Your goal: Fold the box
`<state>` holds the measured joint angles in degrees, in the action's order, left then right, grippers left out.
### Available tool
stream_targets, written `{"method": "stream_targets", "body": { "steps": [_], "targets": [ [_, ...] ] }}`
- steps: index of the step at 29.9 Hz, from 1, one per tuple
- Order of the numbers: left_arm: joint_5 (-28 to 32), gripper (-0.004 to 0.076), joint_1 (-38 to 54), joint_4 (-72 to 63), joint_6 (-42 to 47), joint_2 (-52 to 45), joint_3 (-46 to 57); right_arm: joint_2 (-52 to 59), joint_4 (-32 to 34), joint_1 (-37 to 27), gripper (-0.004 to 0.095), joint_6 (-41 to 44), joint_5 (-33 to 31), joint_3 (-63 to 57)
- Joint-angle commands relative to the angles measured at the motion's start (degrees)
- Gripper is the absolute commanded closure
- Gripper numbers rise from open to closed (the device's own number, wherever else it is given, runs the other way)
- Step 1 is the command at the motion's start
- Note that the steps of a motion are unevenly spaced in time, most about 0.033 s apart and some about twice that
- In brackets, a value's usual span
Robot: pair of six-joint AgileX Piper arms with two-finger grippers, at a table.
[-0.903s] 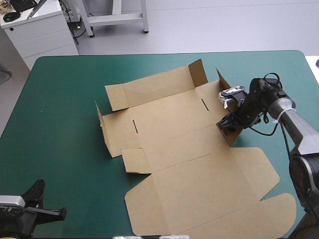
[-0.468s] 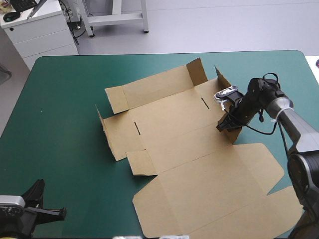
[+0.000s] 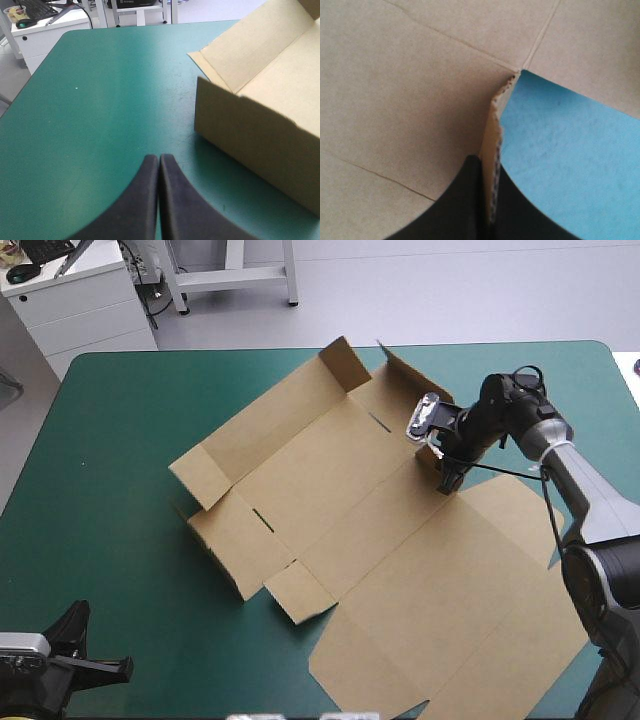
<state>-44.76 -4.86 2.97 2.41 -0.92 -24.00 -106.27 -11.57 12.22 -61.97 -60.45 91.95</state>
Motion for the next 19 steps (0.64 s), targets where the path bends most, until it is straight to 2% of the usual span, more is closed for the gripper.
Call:
{"method": "stream_targets", "body": {
  "steps": [1, 13, 19],
  "targets": [
    [4.5, 0.0734, -0.1, -0.3, 0.3, -0.8, -1.2, 0.3, -0.3, 3.0, 0.0929, -4.7, 1.3, 5.8],
    [4.5, 0.0734, -0.1, -0.3, 0.3, -0.8, -1.2, -7.9, -0.2, 13.1, 0.0929, -12.9, 1.6, 17.9],
    [4.6, 0.0734, -0.1, -0.3, 0.3, -0.8, -1.2, -10.0, -3.1, 15.2, 0.0928, -18.2, 5.1, 18.5]
  ]
}}
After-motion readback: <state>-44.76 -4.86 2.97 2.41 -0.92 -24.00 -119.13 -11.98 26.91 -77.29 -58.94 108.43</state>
